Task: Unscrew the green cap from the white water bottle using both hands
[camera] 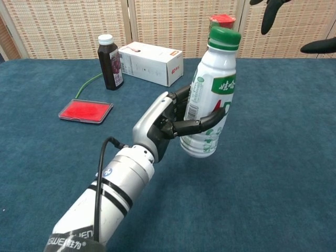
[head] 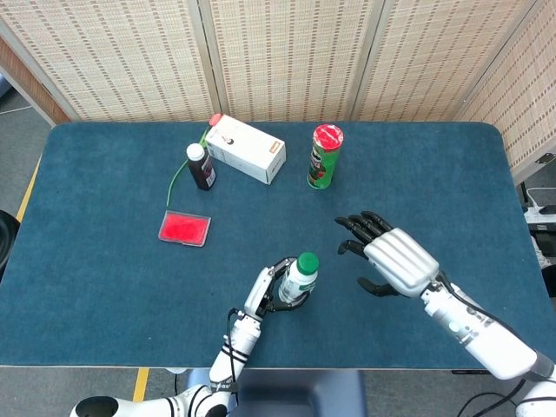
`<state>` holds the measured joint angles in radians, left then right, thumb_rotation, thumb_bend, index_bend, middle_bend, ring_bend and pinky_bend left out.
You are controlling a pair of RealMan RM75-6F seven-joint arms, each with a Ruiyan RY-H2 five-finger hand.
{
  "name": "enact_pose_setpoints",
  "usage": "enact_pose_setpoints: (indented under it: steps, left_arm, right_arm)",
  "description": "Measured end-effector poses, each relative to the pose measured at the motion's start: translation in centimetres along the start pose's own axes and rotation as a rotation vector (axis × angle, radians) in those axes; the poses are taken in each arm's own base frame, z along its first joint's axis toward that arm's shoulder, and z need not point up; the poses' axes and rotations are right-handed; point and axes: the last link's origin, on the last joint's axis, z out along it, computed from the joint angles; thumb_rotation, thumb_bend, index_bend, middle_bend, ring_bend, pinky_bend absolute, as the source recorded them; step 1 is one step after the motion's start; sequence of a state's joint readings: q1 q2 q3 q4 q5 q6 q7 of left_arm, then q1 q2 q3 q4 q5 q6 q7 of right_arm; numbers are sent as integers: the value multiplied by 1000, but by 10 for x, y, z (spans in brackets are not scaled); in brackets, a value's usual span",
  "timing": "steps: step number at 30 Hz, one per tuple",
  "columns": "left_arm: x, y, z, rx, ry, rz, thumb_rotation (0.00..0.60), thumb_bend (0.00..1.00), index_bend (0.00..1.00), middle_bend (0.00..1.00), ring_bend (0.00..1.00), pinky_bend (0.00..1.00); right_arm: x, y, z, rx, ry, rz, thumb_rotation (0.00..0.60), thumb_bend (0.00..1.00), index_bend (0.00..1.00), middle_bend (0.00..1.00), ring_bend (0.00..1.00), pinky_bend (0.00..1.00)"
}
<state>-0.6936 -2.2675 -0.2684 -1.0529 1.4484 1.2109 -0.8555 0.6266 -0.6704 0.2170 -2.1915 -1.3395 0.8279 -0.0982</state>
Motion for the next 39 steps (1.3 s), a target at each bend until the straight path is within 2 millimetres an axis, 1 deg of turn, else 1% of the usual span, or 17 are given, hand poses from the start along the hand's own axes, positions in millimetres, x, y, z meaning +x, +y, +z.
enact_pose_setpoints:
  steps: [6, 11, 14, 20, 24, 29, 39]
  left_arm:
    - [8, 1, 13, -1, -8, 31, 600, 747, 723, 772, 421, 247]
    - [15, 0, 21, 3, -5, 40, 600, 746, 724, 773, 421, 248]
    - [16, -1, 23, 2, -10, 44, 600, 747, 724, 773, 421, 249]
    - [17, -1, 26, -2, -13, 57, 600, 748, 726, 776, 421, 250]
    - [21, -2, 30, 4, -10, 58, 600, 757, 728, 782, 427, 255]
    - [20, -4, 33, 5, -11, 60, 600, 765, 730, 788, 435, 270]
    - [16, -7, 35, 9, -18, 71, 600, 771, 729, 790, 438, 276]
  right_arm:
    - [-1, -7, 15, 5, -20, -9, 600, 283, 315, 0, 0, 0]
    - [-4, -7, 23, 3, -30, -7, 600, 284, 315, 0, 0, 0]
    - [-5, -9, 29, 9, -36, -9, 600, 284, 315, 0, 0, 0]
    - [-6, -11, 34, 14, -39, -19, 600, 283, 315, 0, 0, 0]
    - [-6, -12, 42, 6, -31, -11, 600, 283, 315, 0, 0, 0]
    - [-6, -12, 51, -2, -23, -10, 600, 283, 315, 0, 0, 0]
    - [-4, -14, 57, -3, -6, -20, 600, 283, 315, 0, 0, 0]
